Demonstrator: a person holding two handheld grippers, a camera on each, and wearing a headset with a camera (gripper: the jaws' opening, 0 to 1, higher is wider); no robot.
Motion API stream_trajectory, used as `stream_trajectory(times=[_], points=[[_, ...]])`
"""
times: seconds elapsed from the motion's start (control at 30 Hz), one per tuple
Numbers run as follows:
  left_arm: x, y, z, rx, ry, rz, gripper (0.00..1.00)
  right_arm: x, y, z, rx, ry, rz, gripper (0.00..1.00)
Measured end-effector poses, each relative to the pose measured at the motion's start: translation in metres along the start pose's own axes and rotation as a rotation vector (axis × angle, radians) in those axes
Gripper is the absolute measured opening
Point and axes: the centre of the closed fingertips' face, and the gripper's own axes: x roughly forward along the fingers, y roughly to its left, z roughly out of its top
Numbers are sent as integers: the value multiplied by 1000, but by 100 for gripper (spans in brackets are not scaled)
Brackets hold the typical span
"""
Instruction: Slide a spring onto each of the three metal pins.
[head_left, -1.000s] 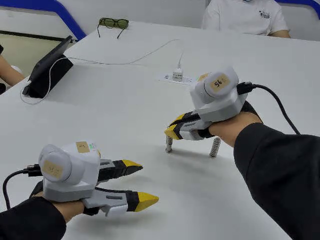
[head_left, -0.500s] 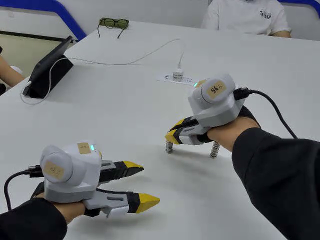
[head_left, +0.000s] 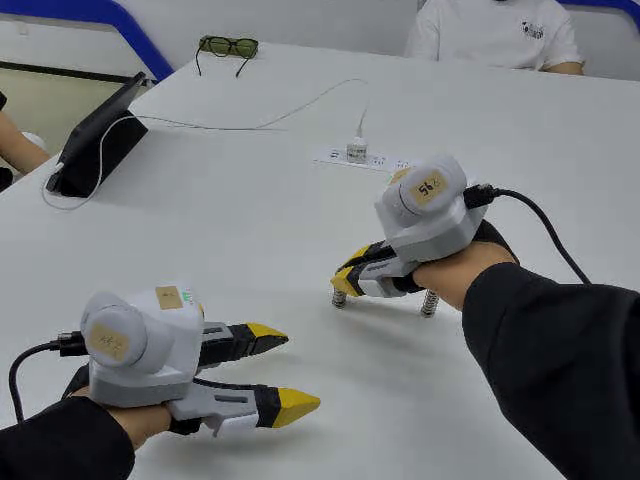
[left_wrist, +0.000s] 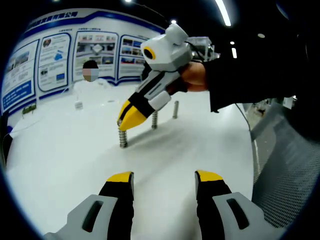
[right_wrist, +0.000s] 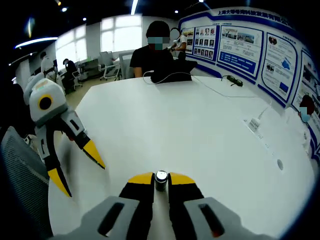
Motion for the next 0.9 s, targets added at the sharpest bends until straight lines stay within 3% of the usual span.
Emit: stream_trajectory(times=[0.33, 0.9], points=[[0, 1, 1, 0, -2, 1, 50, -2, 2, -6, 6, 8, -3, 13], [1, 1, 4, -4, -11, 7, 51, -21, 8, -17, 2, -7, -30, 16]])
